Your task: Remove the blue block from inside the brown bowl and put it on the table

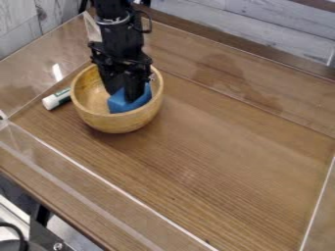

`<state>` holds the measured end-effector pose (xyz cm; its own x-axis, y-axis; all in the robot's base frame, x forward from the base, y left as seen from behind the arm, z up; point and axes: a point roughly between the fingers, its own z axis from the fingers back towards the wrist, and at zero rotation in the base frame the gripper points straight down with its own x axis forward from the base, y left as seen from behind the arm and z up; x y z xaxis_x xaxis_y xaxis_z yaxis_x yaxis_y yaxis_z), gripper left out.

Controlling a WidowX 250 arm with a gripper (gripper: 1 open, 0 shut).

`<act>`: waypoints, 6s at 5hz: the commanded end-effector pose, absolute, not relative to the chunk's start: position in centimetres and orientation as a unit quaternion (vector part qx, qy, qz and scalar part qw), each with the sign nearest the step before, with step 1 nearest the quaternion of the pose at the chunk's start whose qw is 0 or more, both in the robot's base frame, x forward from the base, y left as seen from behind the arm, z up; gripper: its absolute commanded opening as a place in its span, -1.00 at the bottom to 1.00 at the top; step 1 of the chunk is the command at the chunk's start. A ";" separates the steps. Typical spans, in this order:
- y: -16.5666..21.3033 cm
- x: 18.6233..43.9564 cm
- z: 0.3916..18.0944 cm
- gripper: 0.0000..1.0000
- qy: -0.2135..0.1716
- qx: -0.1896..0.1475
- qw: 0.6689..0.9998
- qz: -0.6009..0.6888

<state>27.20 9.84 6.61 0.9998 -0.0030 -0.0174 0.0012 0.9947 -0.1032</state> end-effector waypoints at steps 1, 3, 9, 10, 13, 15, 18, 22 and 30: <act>10.1 28.3 9.4 -1.00 -0.035 -0.032 0.999 -0.009; 9.9 28.3 9.8 -1.00 -0.035 -0.032 0.999 -0.011; 9.3 28.3 10.9 -1.00 -0.032 -0.032 0.999 -0.015; 9.1 28.3 11.0 -1.00 -0.032 -0.033 0.999 -0.015; 8.6 28.3 11.3 -1.00 -0.030 -0.033 0.999 -0.017; 8.3 28.3 11.5 -1.00 -0.029 -0.034 0.999 -0.019; 7.9 28.3 11.8 -1.00 -0.027 -0.033 0.999 -0.020; 7.2 28.3 12.1 -1.00 -0.026 -0.032 0.999 -0.021; 5.7 28.1 12.2 -1.00 -0.019 -0.037 0.999 -0.027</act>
<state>27.51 5.84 10.13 0.9985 -0.0448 -0.0307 0.0417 0.9947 -0.0938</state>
